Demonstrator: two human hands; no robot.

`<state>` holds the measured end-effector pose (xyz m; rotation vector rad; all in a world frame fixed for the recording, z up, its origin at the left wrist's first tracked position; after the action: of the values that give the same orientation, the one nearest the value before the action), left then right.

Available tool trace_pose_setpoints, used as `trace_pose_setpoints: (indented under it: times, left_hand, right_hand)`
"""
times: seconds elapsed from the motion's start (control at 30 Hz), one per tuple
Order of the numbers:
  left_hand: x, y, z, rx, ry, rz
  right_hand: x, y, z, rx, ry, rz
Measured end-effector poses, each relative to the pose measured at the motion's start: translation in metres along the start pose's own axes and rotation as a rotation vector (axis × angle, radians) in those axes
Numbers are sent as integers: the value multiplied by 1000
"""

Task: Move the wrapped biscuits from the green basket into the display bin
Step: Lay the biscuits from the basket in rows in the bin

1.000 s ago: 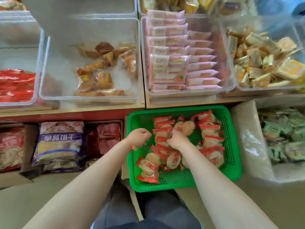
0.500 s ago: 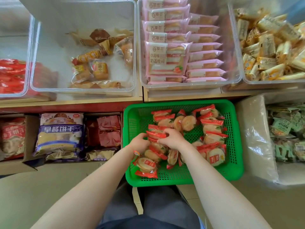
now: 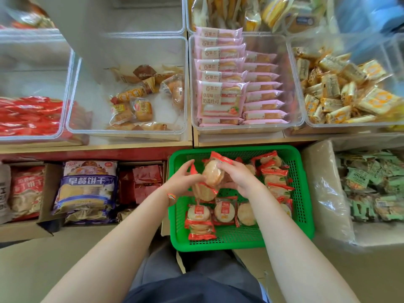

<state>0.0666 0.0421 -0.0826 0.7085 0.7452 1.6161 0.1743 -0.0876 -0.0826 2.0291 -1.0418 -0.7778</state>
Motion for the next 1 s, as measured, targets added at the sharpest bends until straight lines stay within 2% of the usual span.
trace_pose_setpoints:
  times: [0.1,0.17,0.27,0.4,0.47,0.6,0.67,0.83,1.0]
  left_hand:
    - [8,7,-10,135,563,-77]
    - [16,11,-9,131,679,-99]
    - [28,15,-8,143,676,-26]
    - [42,20,-7,108,537,53]
    - [40,27,0,70,486,-1]
    - [50,43,5,-1,440,-111]
    - [65,52,5,-30,433,-139]
    - [122,80,-3,-114,416,-140]
    - [226,118,-24,-243,484,-78]
  right_hand:
    - [11,6,-7,28,-114,37]
    - [13,10,-13,56,-186,24]
    - [6,21,-25,88,-226,12]
    - [-5,30,-35,145,-99,96]
    - [-22,35,-43,219,71,123]
    - [-95,50,-40,227,292,-100]
    - [-116,55,-40,248,351,-99]
    - [-161,53,-39,349,414,45]
    - [-270,37,-23,282,369,-14]
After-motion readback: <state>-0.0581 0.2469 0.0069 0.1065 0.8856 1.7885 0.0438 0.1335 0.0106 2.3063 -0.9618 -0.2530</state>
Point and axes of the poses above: each hand's wrist, its own y-axis away from the middle knuckle, its own x-axis out of the back of the hand, z = x × y, the point moved 9 cm from there along -y, towards the middle knuckle, and after that the axes turned 11 degrees about -y, right-handed, at the moved point
